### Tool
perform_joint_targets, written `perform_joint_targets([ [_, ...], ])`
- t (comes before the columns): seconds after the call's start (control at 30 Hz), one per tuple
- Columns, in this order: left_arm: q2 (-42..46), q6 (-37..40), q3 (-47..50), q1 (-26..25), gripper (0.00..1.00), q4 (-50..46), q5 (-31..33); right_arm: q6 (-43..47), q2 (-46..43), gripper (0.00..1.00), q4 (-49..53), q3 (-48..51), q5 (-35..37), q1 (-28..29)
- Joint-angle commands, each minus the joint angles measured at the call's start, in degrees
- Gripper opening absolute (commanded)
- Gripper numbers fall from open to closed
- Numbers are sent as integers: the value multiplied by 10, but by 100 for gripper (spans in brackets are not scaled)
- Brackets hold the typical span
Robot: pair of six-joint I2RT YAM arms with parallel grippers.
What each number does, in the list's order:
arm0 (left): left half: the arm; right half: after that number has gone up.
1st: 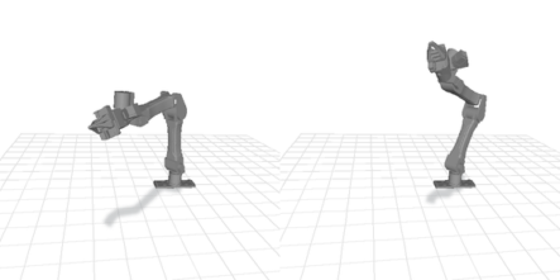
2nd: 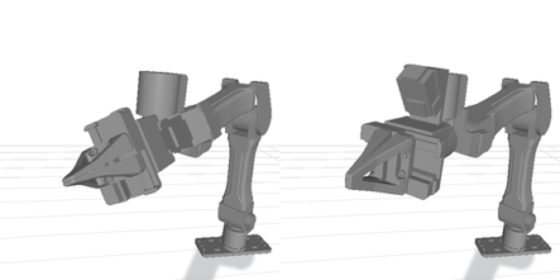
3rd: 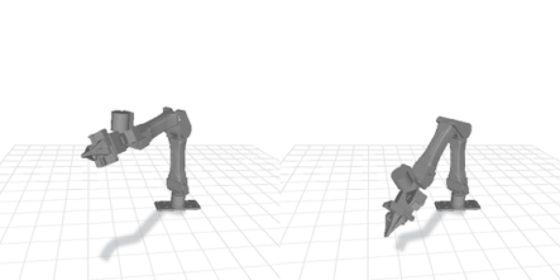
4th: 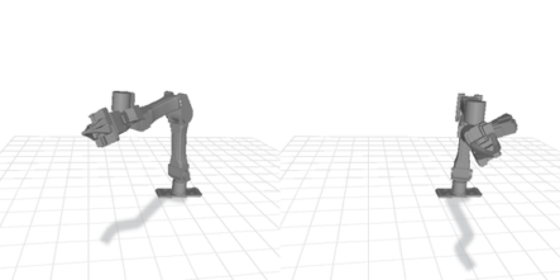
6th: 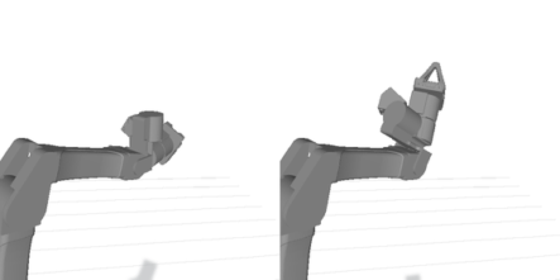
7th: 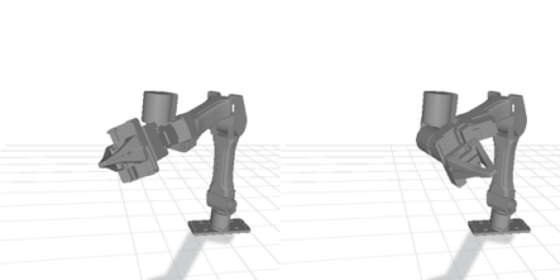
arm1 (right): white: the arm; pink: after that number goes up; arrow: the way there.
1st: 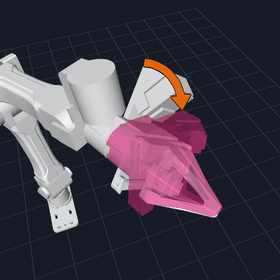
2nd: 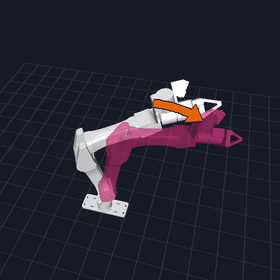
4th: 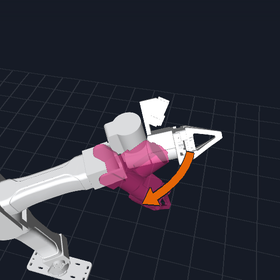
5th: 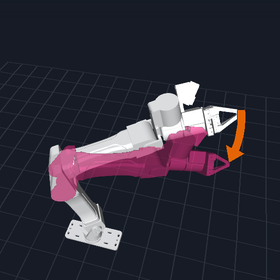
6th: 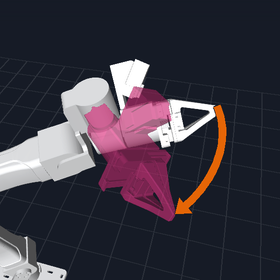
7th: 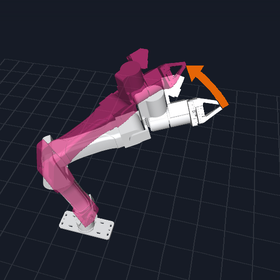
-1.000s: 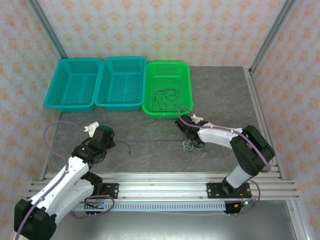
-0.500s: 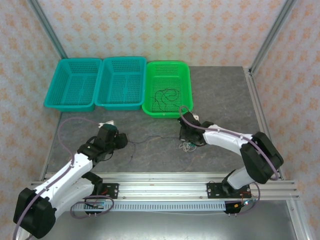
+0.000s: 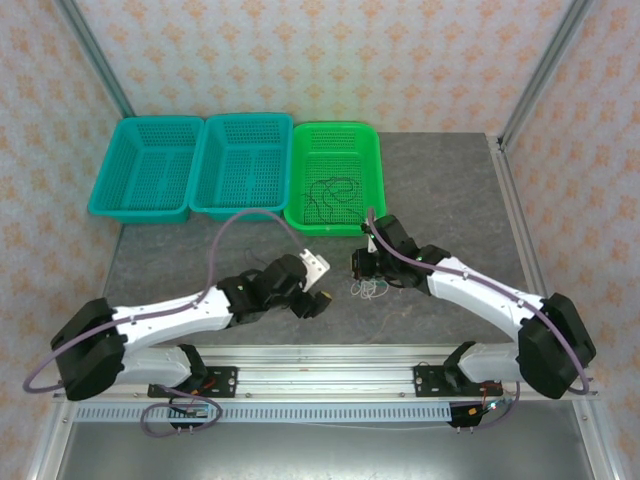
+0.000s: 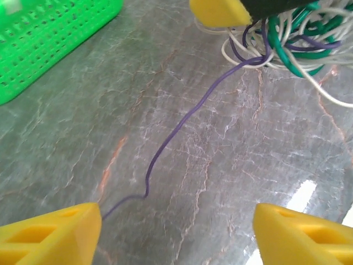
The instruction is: Untangle the cables
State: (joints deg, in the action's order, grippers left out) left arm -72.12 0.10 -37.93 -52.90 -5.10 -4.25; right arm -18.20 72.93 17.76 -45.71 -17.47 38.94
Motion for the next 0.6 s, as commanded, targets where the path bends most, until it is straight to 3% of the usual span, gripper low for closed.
perform_joint_targets([
  [0.0,-41,96,-28,-1,80,89,33,14,-20,0,0,2,-43,-1],
  [0.13,-104,105,-56,-1,83,133,38,12,-32,0,0,5,-56,2],
  [0.2,-130,99,-65,-1,76,150,49,10,-36,0,3,7,-44,3],
  [0.27,-145,86,-73,-1,48,154,68,8,-39,0,7,11,-15,2],
  [0.33,-140,66,-74,-2,5,149,90,-8,-39,0,17,17,49,2],
  [0.37,-134,57,-73,-1,0,146,101,-20,-39,0,20,21,81,2],
  [0.57,-42,-13,-42,10,0,108,163,-146,-44,0,34,75,250,-5],
])
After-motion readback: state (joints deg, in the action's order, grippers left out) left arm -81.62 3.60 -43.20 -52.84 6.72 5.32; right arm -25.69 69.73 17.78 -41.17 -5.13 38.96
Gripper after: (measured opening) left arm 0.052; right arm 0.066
